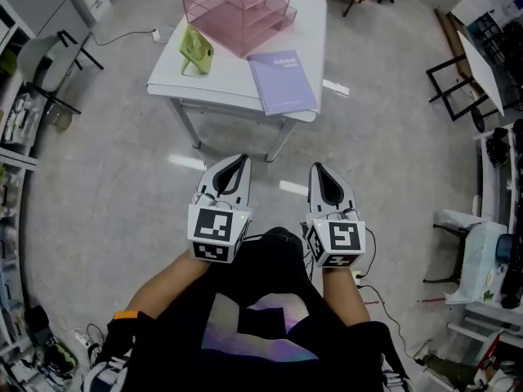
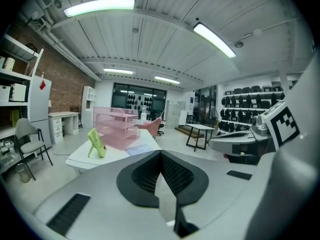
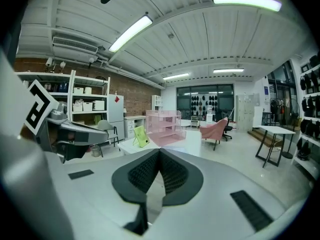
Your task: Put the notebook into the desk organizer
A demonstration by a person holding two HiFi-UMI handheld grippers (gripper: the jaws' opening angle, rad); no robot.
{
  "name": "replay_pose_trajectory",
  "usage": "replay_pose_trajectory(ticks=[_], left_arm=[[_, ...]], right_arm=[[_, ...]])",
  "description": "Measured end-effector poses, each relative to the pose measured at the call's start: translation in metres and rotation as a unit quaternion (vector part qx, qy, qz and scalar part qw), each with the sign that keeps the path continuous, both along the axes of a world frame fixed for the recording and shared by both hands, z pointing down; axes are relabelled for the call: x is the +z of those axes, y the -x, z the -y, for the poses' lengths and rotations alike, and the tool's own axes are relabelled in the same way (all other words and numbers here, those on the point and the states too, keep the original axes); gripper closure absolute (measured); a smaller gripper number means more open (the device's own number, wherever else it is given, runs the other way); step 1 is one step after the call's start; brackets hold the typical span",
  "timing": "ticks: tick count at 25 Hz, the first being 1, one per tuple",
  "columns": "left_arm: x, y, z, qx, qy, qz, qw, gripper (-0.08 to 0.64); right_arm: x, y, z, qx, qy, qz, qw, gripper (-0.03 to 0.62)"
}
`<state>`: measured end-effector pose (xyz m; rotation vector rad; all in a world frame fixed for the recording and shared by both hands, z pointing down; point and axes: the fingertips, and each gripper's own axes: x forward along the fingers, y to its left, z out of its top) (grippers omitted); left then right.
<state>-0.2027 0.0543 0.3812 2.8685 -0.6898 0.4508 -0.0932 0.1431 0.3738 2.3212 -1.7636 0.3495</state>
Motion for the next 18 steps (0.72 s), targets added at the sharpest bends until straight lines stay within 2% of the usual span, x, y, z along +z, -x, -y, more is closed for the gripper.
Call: replay_pose_trajectory(ticks=[5,11,15,18], left_arm=[[0.013,-0.015,0.027,-0.006,0.014,0.006,0.9999,0.555],[0.030,-0.054,0.074,-0.029,0.041,0.010,0.9987,0.548],[0.047,-0.096,0.108,-0.050,0.079,0.021,0.9954,0.471],[0.066,-0.126,0.135,-0.068,0.122,0.029,0.9897,0.434]], right_arm=[[0.011,-0.023,0.029,-0.010,0.010,-0.001,1.000,0.578],[0.033,-0.081,0.079,-0.025,0.024,0.006,0.999,0.577],[0.047,-0.130,0.120,-0.053,0.041,0.018,0.998,0.577],[0.061,-0.165,0.151,-0.077,0.059,0.032,0.995,0.572]])
